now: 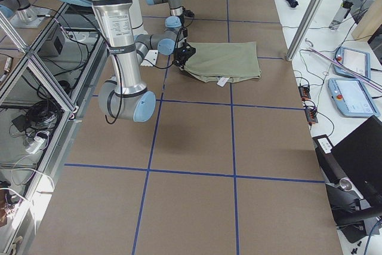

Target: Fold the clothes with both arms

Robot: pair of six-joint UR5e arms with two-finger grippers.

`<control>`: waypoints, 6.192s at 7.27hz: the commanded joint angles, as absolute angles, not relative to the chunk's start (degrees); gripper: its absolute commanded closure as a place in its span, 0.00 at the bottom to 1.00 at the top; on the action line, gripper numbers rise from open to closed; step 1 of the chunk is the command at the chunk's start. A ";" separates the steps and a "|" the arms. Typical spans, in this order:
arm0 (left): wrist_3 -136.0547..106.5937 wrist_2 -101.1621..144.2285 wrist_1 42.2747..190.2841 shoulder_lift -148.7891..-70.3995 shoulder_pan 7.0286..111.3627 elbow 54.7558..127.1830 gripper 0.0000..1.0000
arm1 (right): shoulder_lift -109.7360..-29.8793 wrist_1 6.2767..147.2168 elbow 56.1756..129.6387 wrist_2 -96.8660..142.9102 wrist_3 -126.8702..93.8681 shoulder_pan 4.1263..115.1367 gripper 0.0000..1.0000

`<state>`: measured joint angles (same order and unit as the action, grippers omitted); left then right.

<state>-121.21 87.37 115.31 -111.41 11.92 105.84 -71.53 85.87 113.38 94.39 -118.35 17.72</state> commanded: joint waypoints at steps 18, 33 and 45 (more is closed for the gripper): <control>-113.94 91.93 102.92 -122.04 27.30 113.52 1.00 | -66.75 97.03 124.41 92.98 -122.63 24.57 1.00; -56.45 117.19 129.47 -110.10 55.07 90.68 0.39 | -62.64 74.34 76.38 127.50 -44.22 66.76 0.00; -1.49 133.33 106.35 -85.78 89.38 99.74 0.00 | -79.63 92.20 87.45 134.39 -7.65 82.35 0.00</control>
